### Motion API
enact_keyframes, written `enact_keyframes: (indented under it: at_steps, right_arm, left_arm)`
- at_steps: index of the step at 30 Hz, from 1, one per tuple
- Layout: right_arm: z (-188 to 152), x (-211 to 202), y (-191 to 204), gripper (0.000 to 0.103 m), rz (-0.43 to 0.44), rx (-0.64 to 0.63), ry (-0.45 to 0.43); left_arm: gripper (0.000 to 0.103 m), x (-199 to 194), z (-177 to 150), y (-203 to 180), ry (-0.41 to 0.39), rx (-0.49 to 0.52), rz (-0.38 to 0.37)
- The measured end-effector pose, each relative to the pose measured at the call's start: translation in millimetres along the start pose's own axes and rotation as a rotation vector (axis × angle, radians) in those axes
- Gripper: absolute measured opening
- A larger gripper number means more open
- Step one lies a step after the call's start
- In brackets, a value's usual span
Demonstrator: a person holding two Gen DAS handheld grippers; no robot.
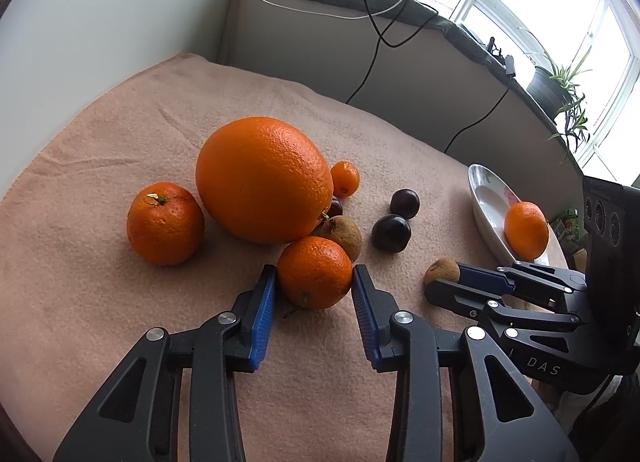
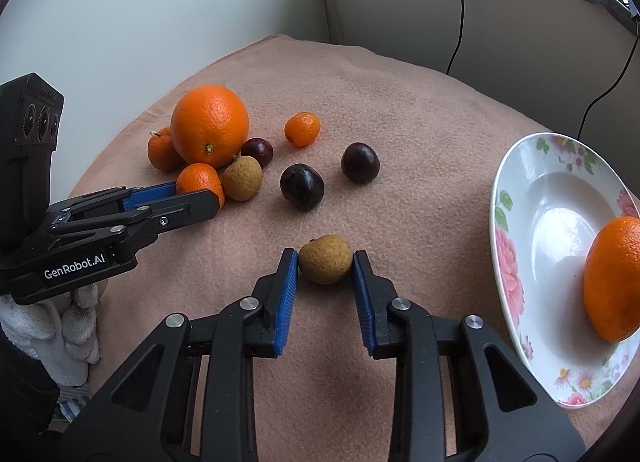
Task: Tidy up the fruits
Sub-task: 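Grasp the mandarin with the left gripper while the right carries the kiwi to the plate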
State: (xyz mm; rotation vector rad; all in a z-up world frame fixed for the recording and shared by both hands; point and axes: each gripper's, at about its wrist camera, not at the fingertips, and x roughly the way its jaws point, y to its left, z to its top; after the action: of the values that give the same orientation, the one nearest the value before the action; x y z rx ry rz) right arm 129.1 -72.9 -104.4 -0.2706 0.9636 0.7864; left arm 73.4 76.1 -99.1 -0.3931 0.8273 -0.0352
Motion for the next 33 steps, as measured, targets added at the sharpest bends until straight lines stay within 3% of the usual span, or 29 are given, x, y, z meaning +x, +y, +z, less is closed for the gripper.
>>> enact_keyframes:
  at_steps: [17, 33]
  right_arm:
    - [-16.3, -34.1, -4.2, 0.029, 0.023, 0.047, -0.052]
    - [-31.4, -89.3, -24.1, 0.029, -0.004, 0.096, -0.144]
  left_arm:
    - [0.035, -10.2, -2.4, -7.1, -0.026, -0.001, -0.011]
    - [0.035, -19.6, 2.5, -46.9, -0.055, 0.060, -0.079]
